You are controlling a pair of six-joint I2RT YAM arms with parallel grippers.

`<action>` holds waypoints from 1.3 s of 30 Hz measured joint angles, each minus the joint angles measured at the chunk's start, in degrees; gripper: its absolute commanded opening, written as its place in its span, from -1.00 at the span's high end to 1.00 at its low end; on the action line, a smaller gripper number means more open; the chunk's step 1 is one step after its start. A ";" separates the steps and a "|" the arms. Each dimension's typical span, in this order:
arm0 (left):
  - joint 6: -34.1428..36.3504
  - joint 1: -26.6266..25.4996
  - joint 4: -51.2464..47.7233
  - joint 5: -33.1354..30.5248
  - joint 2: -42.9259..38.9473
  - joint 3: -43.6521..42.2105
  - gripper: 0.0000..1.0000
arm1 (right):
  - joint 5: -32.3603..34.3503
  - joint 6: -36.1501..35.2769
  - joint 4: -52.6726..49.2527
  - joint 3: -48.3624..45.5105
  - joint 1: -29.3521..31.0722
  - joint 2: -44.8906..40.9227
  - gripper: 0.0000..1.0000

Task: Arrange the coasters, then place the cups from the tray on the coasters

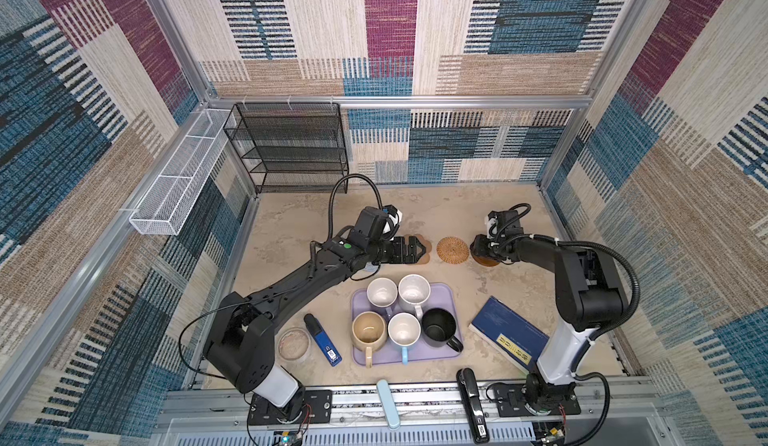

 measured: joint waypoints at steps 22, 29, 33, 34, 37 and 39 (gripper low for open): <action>-0.44 0.74 -10.29 -12.00 -24.28 -6.75 -1.00 | -8.96 0.59 5.51 -10.60 1.51 -33.70 -0.99; -4.57 0.94 -13.27 -16.48 -33.99 -13.97 -1.00 | -24.35 2.84 17.44 -21.03 1.64 -43.19 -0.99; -5.97 1.09 -13.18 -16.59 -37.90 -19.17 -1.00 | -29.16 5.18 21.77 -23.76 1.73 -43.74 -1.00; -6.29 1.09 -13.20 -16.59 -38.42 -19.69 -0.99 | -30.80 5.38 22.71 -23.74 1.73 -42.88 -0.99; -8.39 1.05 -13.84 -16.55 -38.58 -19.56 -0.92 | -33.68 5.57 23.30 -23.39 2.67 -40.30 -0.99; -10.51 0.90 -15.74 -16.35 -37.20 -19.10 -0.89 | -34.51 5.03 22.40 -22.60 4.90 -38.95 -0.99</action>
